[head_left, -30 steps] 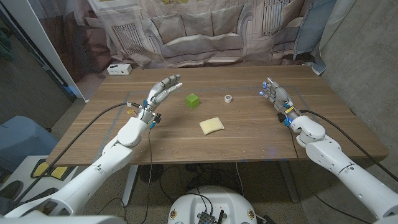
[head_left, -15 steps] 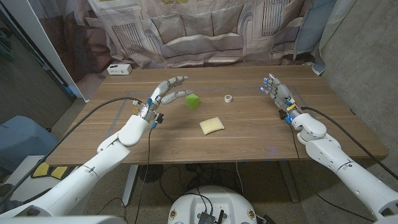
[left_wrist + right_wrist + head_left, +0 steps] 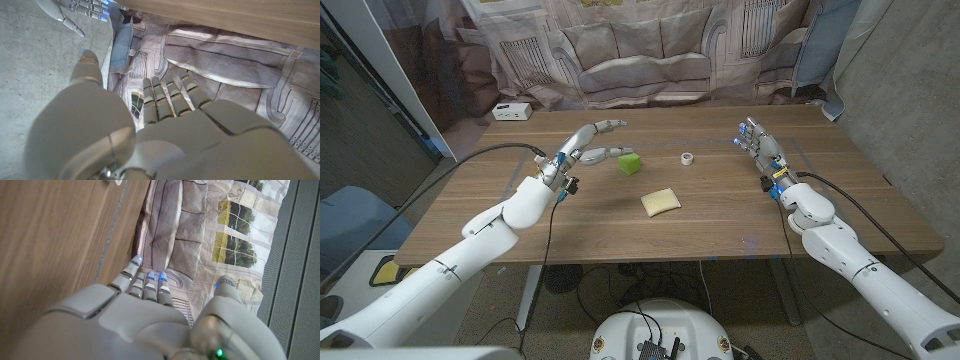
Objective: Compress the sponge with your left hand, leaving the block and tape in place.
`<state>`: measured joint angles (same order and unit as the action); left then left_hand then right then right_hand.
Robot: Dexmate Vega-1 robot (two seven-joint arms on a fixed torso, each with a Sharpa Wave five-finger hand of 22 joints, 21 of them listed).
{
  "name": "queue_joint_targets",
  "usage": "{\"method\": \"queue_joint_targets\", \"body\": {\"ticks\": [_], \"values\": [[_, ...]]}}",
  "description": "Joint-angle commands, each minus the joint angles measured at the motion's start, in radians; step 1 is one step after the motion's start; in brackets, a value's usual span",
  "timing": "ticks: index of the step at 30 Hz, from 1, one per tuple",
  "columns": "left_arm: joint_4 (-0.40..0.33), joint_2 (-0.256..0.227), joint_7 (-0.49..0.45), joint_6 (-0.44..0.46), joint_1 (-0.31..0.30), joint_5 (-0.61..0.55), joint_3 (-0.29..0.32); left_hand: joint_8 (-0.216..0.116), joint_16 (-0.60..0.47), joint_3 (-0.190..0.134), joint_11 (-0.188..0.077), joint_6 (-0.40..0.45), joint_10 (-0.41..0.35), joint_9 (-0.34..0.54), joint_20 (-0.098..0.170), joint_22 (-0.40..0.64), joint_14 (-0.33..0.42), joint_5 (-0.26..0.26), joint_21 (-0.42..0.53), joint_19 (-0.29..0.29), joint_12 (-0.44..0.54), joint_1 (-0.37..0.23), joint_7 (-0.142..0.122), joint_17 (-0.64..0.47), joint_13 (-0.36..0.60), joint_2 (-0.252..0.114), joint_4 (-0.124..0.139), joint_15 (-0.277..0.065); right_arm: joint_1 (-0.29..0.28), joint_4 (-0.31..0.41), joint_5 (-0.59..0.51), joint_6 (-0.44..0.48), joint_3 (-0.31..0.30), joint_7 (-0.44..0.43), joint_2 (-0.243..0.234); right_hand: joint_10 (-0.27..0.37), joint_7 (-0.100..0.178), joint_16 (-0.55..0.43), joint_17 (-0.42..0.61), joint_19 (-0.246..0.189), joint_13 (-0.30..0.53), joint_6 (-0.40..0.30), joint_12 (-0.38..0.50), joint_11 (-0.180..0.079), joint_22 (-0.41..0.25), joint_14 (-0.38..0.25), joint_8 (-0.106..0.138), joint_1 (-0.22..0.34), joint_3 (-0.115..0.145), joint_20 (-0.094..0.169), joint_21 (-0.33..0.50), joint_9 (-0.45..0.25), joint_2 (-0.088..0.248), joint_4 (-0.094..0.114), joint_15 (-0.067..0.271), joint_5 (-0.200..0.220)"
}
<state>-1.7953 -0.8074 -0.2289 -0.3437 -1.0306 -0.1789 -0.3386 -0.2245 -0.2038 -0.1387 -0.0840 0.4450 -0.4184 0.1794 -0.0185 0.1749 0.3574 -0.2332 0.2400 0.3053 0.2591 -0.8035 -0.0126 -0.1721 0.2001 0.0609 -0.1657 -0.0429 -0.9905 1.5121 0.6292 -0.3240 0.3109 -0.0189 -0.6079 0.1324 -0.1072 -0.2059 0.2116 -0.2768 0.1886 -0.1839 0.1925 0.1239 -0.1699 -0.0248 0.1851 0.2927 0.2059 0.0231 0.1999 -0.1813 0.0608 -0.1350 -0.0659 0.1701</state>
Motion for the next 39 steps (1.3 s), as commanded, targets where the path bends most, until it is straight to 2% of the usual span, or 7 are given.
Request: {"method": "queue_joint_targets", "body": {"ticks": [1,7,15,24,26,34,39], "values": [[-0.098,-0.103,0.019,0.078,-0.019,-0.141,0.031,0.005,0.008,-0.008,-0.002,-0.011,0.005,0.006,0.001,0.001,-0.002,-0.007,-0.010,0.004,-0.004,-0.019,-0.004,0.000,0.001,0.000,-0.001,-0.019,-0.054,0.081,-0.063,-0.019,0.004,-0.094,0.013,0.025,0.004,-0.009,0.003,-0.013,0.001,-0.020,0.009,-0.001,-0.002,-0.015,0.012,0.005,0.001,0.001,0.001,-0.004,0.007,0.003,0.001,0.007],[-0.107,-0.139,0.036,0.065,-0.010,-0.179,0.033,0.008,0.011,-0.008,-0.005,-0.011,0.010,0.006,0.003,0.001,-0.004,-0.008,-0.013,0.002,-0.009,-0.024,-0.008,0.000,0.002,0.002,0.001,-0.021,-0.073,0.115,-0.077,-0.012,0.007,-0.120,0.015,0.026,0.005,-0.009,0.003,-0.014,0.001,-0.023,0.009,-0.001,-0.002,-0.016,0.013,0.007,0.002,0.001,0.001,-0.003,0.008,0.002,0.002,0.007],[-0.110,-0.152,0.063,0.046,0.024,-0.227,0.010,0.008,0.011,-0.009,-0.005,-0.003,0.003,0.006,0.007,0.001,-0.001,-0.010,-0.015,0.005,-0.008,-0.033,-0.010,0.000,0.002,0.002,0.002,-0.024,-0.106,0.139,-0.090,-0.022,0.007,-0.142,0.022,0.026,0.005,-0.008,0.002,-0.014,0.001,-0.024,0.009,0.000,-0.002,-0.016,0.012,0.009,0.003,0.001,0.000,-0.003,0.010,0.001,0.001,0.007],[-0.160,-0.200,0.165,0.061,0.069,-0.278,-0.006,0.010,0.012,-0.011,-0.007,0.000,0.000,0.006,0.008,0.001,0.001,-0.011,-0.018,0.007,-0.010,-0.042,-0.008,0.000,0.002,0.003,0.004,-0.025,-0.150,0.172,-0.101,-0.031,0.000,-0.175,0.028,0.028,0.002,-0.008,0.002,-0.014,0.001,-0.024,0.009,0.002,-0.002,-0.016,0.012,0.010,0.003,0.001,-0.001,-0.003,0.011,0.001,-0.002,0.007],[-0.167,-0.204,0.173,0.061,0.075,-0.290,-0.007,0.011,0.013,-0.011,-0.010,0.001,0.002,0.006,0.007,0.001,0.000,-0.012,-0.019,0.007,-0.012,-0.045,-0.011,0.000,0.002,0.002,0.004,-0.028,-0.157,0.176,-0.106,-0.035,0.001,-0.181,0.031,0.029,-0.002,-0.008,0.002,-0.014,0.001,-0.027,0.009,0.004,-0.002,-0.018,0.012,0.010,0.003,-0.001,-0.001,-0.003,0.011,0.001,-0.005,0.007],[-0.192,-0.214,0.217,0.072,0.109,-0.358,-0.028,0.019,0.014,-0.028,-0.053,-0.001,-0.006,0.006,0.017,0.000,0.008,-0.026,-0.025,0.018,-0.018,-0.113,-0.041,0.000,0.002,0.000,-0.007,-0.056,-0.187,0.198,-0.127,-0.044,0.001,-0.210,0.040,0.031,-0.011,-0.008,0.003,-0.012,0.001,-0.032,0.009,0.011,-0.002,-0.018,0.013,0.010,0.002,-0.005,-0.002,-0.003,0.011,0.001,-0.009,0.006],[-0.209,-0.216,0.266,0.082,0.146,-0.400,-0.048,0.023,0.018,-0.032,-0.057,-0.008,-0.004,0.006,0.021,-0.001,0.002,-0.031,-0.028,0.019,-0.022,-0.134,-0.051,0.001,0.002,0.003,-0.008,-0.063,-0.208,0.218,-0.136,-0.041,-0.006,-0.227,0.038,0.032,-0.011,-0.008,0.003,-0.012,0.001,-0.032,0.009,0.011,-0.002,-0.019,0.013,0.010,0.002,-0.006,-0.002,-0.003,0.011,0.001,-0.010,0.006]]}}
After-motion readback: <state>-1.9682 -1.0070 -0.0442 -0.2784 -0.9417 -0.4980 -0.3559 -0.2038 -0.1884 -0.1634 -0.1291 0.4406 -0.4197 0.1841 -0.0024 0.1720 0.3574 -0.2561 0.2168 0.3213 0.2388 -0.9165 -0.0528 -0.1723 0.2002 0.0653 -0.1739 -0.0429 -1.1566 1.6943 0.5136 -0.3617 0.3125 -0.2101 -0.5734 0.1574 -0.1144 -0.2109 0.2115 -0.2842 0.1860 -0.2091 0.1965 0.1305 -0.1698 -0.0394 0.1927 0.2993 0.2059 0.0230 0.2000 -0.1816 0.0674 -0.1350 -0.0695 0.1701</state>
